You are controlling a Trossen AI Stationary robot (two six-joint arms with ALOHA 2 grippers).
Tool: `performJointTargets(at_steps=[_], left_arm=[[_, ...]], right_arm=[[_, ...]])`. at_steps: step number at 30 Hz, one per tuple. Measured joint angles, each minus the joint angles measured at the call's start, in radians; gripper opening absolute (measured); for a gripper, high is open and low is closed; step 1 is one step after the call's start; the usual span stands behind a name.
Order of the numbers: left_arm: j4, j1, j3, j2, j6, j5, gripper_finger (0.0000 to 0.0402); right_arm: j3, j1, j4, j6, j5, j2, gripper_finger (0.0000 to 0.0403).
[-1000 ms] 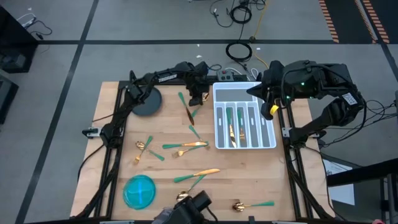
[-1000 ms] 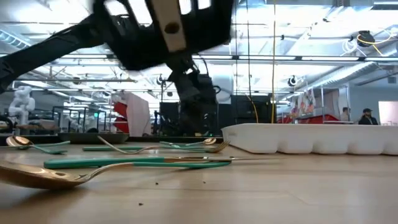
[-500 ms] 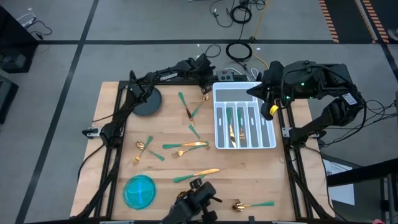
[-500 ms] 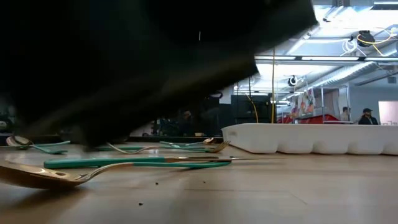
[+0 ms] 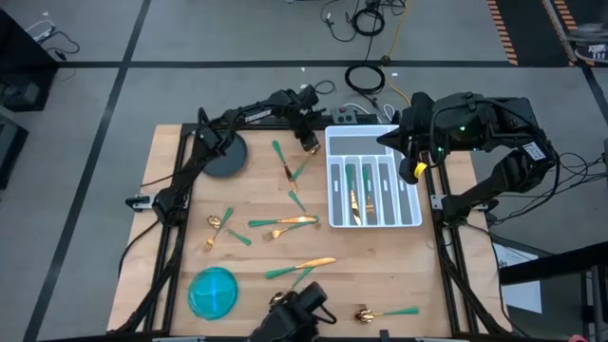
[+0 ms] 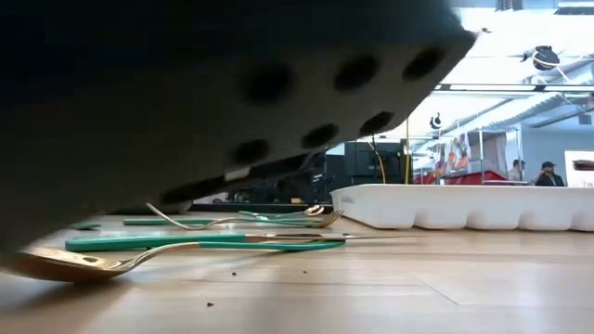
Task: Sort silverware
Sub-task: Put the top center green spoon into the left slot of the white silverware tray
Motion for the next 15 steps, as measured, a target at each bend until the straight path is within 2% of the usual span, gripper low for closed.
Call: performJointTargets(at_steps=[2, 5, 7, 9, 13, 15], left_arm=[[-0.038, -0.018, -0.003, 0.0, 0.028, -0.008, 0.0], [-0.045, -0.041, 0.001, -0.008, 0.035, -0.134, 0.0], [-0.021, -0.045, 0.022, -0.025, 0.036, -0.175, 0.0], [0.027, -0.045, 0.048, -0.042, 0.032, -0.196, 0.0], [0.161, -0.045, 0.069, -0.035, -0.007, -0.354, 0.0], [0.191, -0.045, 0.069, -0.019, -0.01, -0.36, 0.0]], right_arm=[[0.0, 0.0, 0.01, 0.0, 0.0, 0.0, 0.0], [0.0, 0.0, 0.009, 0.007, -0.004, 0.0, 0.0], [0.0, 0.0, 0.008, 0.015, -0.004, 0.0, 0.0], [0.0, 0.0, 0.005, 0.016, -0.004, 0.0, 0.0], [0.0, 0.0, 0.003, 0.018, -0.004, 0.0, 0.0], [0.0, 0.001, 0.003, 0.018, -0.004, 0.0, 0.0]])
